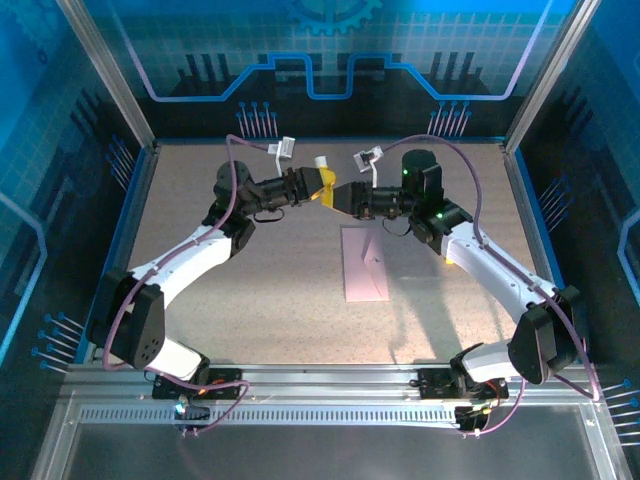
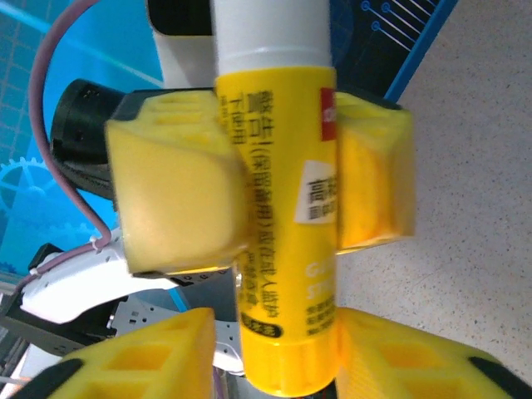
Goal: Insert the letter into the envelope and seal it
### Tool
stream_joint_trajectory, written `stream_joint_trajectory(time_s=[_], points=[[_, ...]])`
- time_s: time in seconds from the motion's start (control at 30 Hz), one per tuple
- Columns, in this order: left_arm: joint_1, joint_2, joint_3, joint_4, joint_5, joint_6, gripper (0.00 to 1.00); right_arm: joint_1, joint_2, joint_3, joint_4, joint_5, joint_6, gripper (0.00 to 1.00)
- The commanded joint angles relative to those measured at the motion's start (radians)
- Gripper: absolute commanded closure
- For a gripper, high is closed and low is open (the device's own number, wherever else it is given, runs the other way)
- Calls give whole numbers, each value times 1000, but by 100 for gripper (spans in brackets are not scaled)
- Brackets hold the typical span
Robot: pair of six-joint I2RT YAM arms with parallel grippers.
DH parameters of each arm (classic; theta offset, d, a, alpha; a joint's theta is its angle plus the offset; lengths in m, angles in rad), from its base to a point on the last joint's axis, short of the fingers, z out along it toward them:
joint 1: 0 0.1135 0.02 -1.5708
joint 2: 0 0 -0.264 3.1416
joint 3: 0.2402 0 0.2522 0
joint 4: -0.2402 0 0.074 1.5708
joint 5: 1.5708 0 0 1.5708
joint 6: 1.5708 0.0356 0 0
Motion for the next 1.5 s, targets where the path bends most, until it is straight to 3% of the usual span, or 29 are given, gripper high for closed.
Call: stream_joint_trajectory(time_s=[0.0,0.2,0.37,0.53,0.63,0.77,0.93,1.07,1.23,1.47], points=[[-2,12,12,42,-12,-7,100,15,5,-1,35,-27,5,63],[-1,18,15,39,-18,-8,100,17,13,-4,55,-34,17,67],[1,26,14,36,-27,-16,100,24,19,5,59,-32,21,79],[-1,14,15,-23,-57,4,100,51,13,36,19,57,-24,83],[-7,-12,24,-121,-97,45,100,112,24,99,-93,184,-126,84],[-48,-65,75,-375,-208,133,100,252,51,185,-208,472,-307,84],[-110,-77,161,-635,-313,168,100,406,126,259,-212,792,-471,84],[-152,-85,171,-680,-354,141,100,511,205,286,-149,996,-596,84],[-169,-89,178,-709,-374,122,100,602,270,290,-44,1161,-710,85],[-173,-84,184,-709,-373,128,100,612,290,292,-23,1193,-715,85]])
